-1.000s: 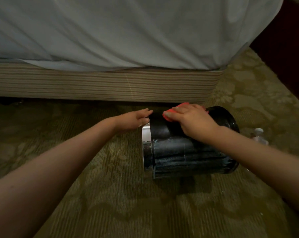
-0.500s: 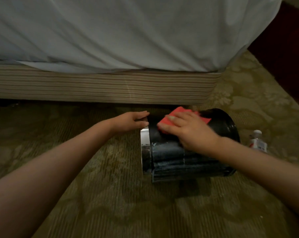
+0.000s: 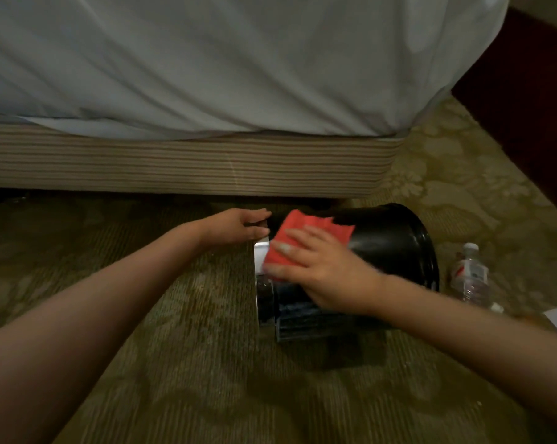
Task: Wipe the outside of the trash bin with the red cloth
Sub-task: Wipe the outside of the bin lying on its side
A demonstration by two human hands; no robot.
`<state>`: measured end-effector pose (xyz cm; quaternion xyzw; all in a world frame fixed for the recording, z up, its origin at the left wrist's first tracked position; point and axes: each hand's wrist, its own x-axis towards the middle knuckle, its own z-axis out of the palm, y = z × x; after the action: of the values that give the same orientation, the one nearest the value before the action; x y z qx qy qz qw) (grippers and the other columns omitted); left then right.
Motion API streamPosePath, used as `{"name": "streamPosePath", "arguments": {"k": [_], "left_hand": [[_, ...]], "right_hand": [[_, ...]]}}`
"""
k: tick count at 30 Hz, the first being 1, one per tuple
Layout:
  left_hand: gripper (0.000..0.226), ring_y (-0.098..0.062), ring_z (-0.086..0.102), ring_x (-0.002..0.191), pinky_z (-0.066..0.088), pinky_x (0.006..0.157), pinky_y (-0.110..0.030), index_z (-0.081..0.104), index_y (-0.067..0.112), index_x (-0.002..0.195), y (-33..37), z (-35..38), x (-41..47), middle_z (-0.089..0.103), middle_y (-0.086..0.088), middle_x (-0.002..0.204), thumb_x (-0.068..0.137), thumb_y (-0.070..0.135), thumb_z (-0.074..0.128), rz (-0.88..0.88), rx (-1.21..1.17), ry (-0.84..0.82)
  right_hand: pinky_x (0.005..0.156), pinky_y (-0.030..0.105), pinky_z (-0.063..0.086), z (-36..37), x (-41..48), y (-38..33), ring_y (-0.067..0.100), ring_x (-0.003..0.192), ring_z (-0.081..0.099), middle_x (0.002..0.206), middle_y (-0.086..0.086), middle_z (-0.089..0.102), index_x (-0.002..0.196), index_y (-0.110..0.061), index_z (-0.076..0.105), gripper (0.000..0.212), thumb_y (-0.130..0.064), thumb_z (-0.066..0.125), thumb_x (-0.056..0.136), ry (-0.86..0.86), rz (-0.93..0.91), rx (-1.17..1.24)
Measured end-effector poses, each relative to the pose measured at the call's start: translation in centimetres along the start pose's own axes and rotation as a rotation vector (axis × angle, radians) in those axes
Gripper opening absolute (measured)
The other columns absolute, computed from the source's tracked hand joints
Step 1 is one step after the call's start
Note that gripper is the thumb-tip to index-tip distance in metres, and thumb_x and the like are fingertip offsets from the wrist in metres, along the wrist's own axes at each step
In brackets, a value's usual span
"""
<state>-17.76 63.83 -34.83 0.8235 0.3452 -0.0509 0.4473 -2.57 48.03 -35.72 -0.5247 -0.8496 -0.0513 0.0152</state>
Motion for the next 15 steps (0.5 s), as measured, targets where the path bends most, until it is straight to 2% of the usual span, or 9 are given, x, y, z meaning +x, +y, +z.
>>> {"name": "streamPosePath", "arguments": {"k": [2, 3, 5, 8, 12, 15], "left_hand": [[0.054, -0.013, 0.026, 0.139, 0.019, 0.114, -0.027, 0.032, 0.015, 0.144, 0.0, 0.0, 0.0, 0.025, 0.002, 0.153, 0.094, 0.021, 0.051, 0.003, -0.006, -0.001], [0.054, -0.012, 0.025, 0.139, 0.018, 0.113, -0.026, 0.031, 0.015, 0.144, -0.1, 0.0, 0.0, 0.024, 0.002, 0.153, 0.094, 0.022, 0.051, 0.004, -0.006, -0.004], [0.054, -0.012, 0.025, 0.139, 0.018, 0.111, -0.024, 0.031, 0.016, 0.144, -0.1, -0.1, 0.1, 0.023, 0.003, 0.153, 0.094, 0.023, 0.051, 0.008, 0.004, -0.010], [0.053, -0.013, 0.025, 0.139, 0.019, 0.112, -0.028, 0.031, 0.020, 0.144, -0.1, -0.2, 0.2, 0.024, 0.004, 0.153, 0.094, 0.025, 0.050, -0.005, 0.028, -0.002], [0.054, -0.014, 0.025, 0.139, 0.019, 0.116, -0.034, 0.031, 0.022, 0.144, -0.1, -0.1, 0.2, 0.023, 0.005, 0.154, 0.094, 0.026, 0.051, -0.014, 0.042, -0.009], [0.055, -0.013, 0.025, 0.139, 0.018, 0.117, -0.034, 0.031, 0.020, 0.144, -0.3, -0.2, 0.1, 0.023, 0.005, 0.153, 0.093, 0.026, 0.052, -0.009, 0.032, -0.018]], "right_hand": [[0.115, 0.051, 0.011, 0.0, -0.3, -0.3, 0.033, 0.141, 0.022, 0.150, 0.005, 0.035, 0.140, -0.032, 0.040, 0.053, -0.036, 0.051, 0.087, -0.068, 0.002, 0.046], [0.116, 0.050, 0.010, -0.4, -0.9, 0.4, 0.029, 0.142, 0.019, 0.151, 0.002, 0.033, 0.140, -0.034, 0.039, 0.051, -0.042, 0.044, 0.090, -0.082, 0.000, 0.064], [0.115, 0.051, 0.015, -1.3, -2.5, 2.2, 0.027, 0.141, 0.025, 0.148, 0.001, 0.038, 0.136, -0.035, 0.046, 0.046, -0.046, 0.037, 0.092, -0.094, -0.003, 0.077], [0.111, 0.057, 0.020, -1.9, -3.8, 3.7, 0.032, 0.137, 0.032, 0.143, 0.004, 0.045, 0.133, -0.031, 0.052, 0.044, -0.042, 0.034, 0.094, -0.086, 0.019, 0.055], [0.114, 0.056, 0.004, -0.6, -0.9, 1.7, 0.033, 0.142, 0.018, 0.151, 0.000, 0.032, 0.141, -0.033, 0.039, 0.045, -0.038, 0.035, 0.097, -0.120, -0.008, -0.010], [0.116, 0.051, 0.000, -0.7, -0.4, 1.9, 0.032, 0.143, 0.014, 0.153, 0.000, 0.027, 0.144, -0.032, 0.034, 0.047, -0.032, 0.038, 0.096, -0.127, -0.056, -0.010]]}}
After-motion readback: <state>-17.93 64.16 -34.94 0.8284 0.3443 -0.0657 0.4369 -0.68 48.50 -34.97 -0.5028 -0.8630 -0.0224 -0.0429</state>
